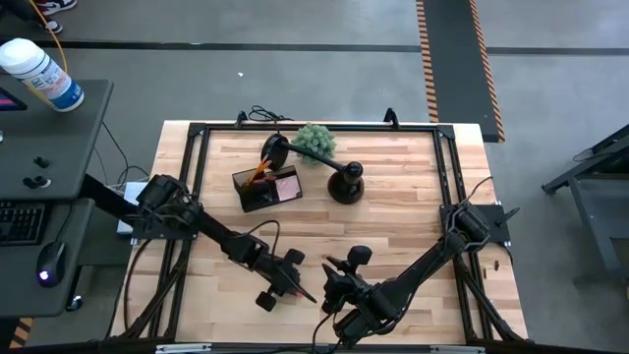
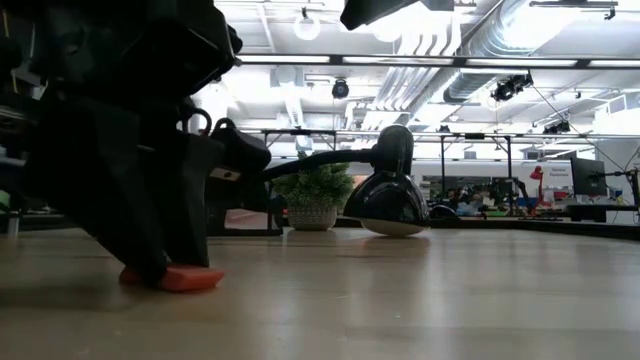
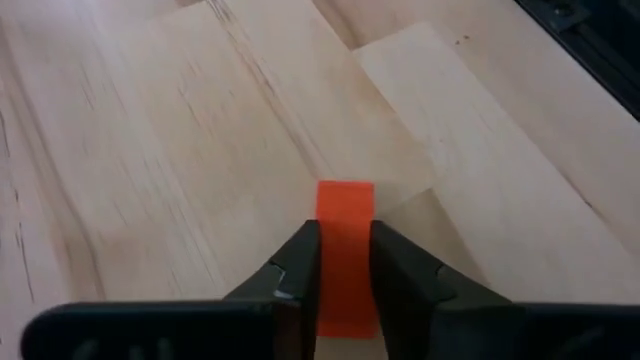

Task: Pick and place office supplies into organizer
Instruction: Put the orange eraser into the black desk organizer

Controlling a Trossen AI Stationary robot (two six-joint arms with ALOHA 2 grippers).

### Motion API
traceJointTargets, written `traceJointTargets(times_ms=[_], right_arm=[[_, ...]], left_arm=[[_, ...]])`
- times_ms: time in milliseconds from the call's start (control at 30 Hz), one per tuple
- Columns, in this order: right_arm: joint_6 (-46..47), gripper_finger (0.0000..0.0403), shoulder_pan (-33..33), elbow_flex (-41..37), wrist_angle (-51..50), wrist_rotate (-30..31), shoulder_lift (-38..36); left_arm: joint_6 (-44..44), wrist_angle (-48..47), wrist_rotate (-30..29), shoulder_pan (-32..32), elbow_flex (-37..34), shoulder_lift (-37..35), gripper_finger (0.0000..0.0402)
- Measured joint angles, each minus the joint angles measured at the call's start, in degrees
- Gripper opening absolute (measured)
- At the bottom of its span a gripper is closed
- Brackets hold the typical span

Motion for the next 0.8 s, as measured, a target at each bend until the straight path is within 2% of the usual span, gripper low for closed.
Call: traceJointTargets(times_ms=[167,500,800], right_arm=[[0.0,0.0096,0.0,0.0,-0.2,0.0,0.0],[0.0,0.0096,0.0,0.0,-0.7,0.0,0.0],[0.4,0.0096,0.2,0.0,-2.0,0.7,0.0]], left_arm=[[0.3,-5.8,-0.1,0.0,2.6,0.0,0.0076],[3.5,-24.8,-0.9,-0.1,11.7,0.1,0.0067],[2.2,-35.4,-8.4,-0.1,13.3,-3.5,0.0067]])
